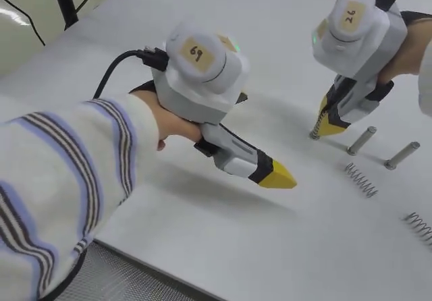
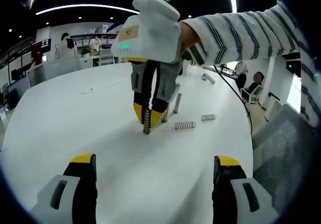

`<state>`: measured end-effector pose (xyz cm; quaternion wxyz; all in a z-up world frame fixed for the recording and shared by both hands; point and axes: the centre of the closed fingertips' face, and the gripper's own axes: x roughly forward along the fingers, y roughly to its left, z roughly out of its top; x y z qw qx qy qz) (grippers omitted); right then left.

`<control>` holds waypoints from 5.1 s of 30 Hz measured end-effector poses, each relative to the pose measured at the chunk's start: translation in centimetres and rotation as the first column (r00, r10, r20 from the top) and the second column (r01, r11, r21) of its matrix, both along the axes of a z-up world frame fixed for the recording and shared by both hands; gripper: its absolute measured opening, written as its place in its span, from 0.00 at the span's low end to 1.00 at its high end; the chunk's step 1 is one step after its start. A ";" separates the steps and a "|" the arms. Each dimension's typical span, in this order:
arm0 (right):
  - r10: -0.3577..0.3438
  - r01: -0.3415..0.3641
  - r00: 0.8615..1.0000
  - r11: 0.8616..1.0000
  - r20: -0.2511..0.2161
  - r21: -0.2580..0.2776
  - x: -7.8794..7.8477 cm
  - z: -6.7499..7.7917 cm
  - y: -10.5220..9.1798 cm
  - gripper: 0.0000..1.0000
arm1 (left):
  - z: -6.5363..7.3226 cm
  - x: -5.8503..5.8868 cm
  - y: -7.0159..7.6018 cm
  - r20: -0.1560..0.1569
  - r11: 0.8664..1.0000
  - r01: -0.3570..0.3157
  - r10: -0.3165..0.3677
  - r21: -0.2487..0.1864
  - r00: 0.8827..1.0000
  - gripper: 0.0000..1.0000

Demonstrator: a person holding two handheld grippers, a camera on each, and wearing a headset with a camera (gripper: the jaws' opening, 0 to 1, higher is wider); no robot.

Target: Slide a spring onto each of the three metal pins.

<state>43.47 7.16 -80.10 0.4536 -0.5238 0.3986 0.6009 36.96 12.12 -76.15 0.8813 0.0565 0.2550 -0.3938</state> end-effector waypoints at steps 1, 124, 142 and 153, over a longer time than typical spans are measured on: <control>0.000 0.000 1.000 1.000 0.001 0.000 0.0 -0.1 -0.1 0.09 | 0.0 0.0 0.0 -0.002 1.000 -0.003 0.003 -0.002 1.000 0.94; -0.724 0.669 0.598 0.212 -0.345 0.713 -9.9 6.5 -17.0 0.99 | 3.5 -3.7 -1.1 -0.003 0.989 0.085 -0.086 -0.117 0.996 0.80; -0.718 0.673 0.604 0.227 -0.346 0.704 -10.9 6.5 -16.5 0.99 | 4.1 -2.9 -5.1 0.052 0.968 0.252 -0.252 -0.002 0.966 0.62; -0.706 0.688 0.609 0.241 -0.363 0.685 -11.9 5.8 -17.0 0.99 | 2.5 -3.1 -8.4 0.027 0.942 0.331 -0.333 0.058 0.943 0.53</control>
